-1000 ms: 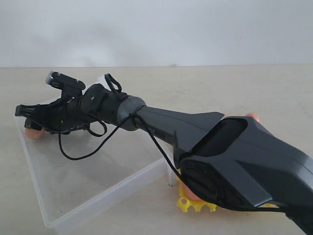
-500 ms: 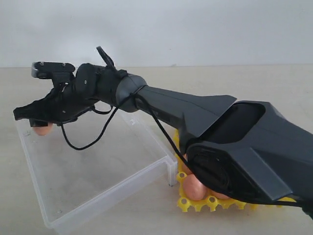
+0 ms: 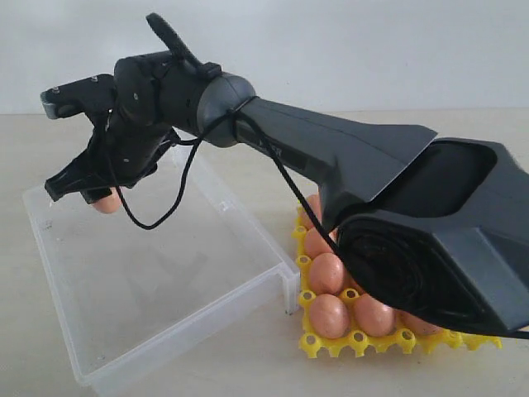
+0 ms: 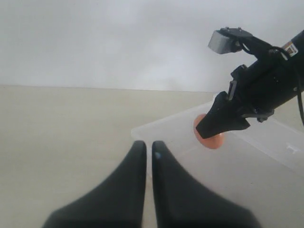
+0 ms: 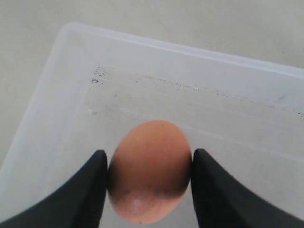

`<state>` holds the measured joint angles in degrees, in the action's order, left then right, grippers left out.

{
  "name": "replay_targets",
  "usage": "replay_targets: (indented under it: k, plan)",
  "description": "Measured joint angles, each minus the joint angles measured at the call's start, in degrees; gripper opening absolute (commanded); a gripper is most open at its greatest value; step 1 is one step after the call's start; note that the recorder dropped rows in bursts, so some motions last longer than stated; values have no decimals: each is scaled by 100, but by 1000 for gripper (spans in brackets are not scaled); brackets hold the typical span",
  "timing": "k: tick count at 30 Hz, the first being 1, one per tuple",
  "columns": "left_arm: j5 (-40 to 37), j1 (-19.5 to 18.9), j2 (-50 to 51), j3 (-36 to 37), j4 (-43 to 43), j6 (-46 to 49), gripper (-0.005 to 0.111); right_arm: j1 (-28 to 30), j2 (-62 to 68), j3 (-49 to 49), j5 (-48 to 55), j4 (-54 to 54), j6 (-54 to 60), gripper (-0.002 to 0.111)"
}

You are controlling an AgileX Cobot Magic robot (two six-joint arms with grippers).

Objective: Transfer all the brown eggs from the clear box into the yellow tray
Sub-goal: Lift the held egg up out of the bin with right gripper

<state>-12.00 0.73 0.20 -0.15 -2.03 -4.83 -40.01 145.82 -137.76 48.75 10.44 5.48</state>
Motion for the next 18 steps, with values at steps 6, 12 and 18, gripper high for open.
replay_targets:
  k: [6,12,18]
  plan:
    - [0,0,0,0,0,0,4,-14,-103,24,410,78,-37,0]
    - [0,0,0,0,0,0,4,-14,-214,94,623,230,-59,0]
    - [0,0,0,0,0,0,4,-14,-792,94,482,454,-59,0]
